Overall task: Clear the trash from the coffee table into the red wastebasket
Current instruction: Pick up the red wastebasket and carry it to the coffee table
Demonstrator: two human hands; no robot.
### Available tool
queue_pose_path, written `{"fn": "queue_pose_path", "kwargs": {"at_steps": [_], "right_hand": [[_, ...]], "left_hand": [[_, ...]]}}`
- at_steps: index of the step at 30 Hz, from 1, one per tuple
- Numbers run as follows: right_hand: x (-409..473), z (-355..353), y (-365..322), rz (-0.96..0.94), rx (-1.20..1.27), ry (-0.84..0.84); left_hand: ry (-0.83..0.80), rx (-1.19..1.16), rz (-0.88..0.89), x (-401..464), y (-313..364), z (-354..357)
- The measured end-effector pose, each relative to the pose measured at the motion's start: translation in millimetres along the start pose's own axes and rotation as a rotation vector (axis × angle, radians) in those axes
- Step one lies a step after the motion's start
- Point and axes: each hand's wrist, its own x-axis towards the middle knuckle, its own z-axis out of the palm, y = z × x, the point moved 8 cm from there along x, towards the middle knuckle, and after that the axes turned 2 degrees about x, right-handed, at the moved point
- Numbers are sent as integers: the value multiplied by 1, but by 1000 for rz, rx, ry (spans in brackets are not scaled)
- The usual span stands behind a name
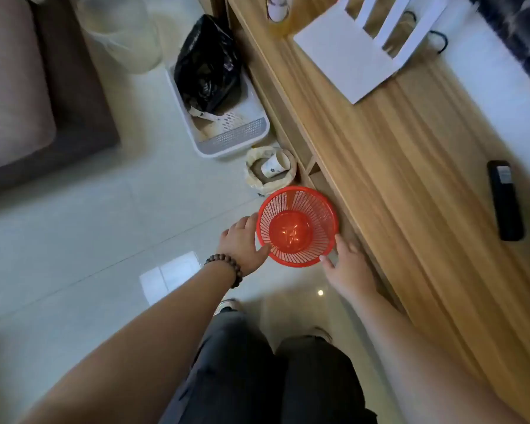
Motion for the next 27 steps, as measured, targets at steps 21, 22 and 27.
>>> {"fn": "queue_pose_path", "kwargs": {"at_steps": [21,22,27], "right_hand": [[32,7,-22,0,295,67],[17,-10,-36,-12,286,73],[-60,-119,-109,-131,269,109]], "left_hand": [[333,-205,-147,29,-50,-30],[353,-209,-154,11,-48,-52],[446,-263,-168,-85,-27,-170]]}}
